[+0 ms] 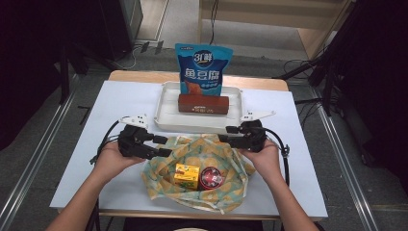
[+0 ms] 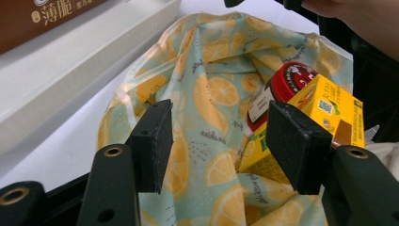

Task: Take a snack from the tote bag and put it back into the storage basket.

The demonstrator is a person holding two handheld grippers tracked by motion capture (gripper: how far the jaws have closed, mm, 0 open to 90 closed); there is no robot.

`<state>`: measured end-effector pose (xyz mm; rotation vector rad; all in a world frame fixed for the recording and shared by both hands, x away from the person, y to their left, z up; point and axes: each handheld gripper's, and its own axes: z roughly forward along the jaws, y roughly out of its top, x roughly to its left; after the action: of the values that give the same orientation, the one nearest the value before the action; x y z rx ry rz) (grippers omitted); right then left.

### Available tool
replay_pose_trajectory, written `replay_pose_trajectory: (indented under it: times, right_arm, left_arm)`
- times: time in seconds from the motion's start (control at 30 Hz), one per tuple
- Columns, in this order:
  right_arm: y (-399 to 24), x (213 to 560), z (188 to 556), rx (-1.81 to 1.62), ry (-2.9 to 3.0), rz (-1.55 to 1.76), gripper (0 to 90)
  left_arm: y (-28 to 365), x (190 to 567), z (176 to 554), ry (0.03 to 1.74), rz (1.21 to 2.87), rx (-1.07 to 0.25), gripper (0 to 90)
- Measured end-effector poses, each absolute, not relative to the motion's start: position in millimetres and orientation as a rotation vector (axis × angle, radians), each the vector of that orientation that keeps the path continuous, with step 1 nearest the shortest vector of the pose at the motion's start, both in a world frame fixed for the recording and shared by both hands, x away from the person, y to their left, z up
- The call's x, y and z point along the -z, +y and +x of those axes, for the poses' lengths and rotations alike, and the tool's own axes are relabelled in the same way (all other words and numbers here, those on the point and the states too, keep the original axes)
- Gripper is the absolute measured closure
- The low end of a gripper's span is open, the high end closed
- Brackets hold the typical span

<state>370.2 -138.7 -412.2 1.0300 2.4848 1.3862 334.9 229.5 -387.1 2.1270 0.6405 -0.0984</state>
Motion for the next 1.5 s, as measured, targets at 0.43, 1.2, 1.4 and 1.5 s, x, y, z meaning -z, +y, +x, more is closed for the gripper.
replay_pose_trajectory:
  times: [0.43, 1.2, 1.4, 1.5]
  right_arm:
    - [-138, 416, 375, -1.384, 2.488, 1.047, 49.0]
    - [-137, 415, 379, -1.382, 2.483, 1.052, 49.0]
    - [-137, 414, 378, -1.373, 2.478, 1.046, 49.0]
    - [-137, 414, 378, -1.374, 2.478, 1.048, 49.0]
  left_arm:
    - [217, 378, 318, 0.558, 2.134, 0.102, 43.1]
    - [192, 381, 294, 0.415, 2.189, 0.165, 41.4]
    - [184, 389, 292, 0.385, 2.215, 0.191, 41.4]
    - [181, 394, 293, 0.384, 2.228, 0.204, 41.4]
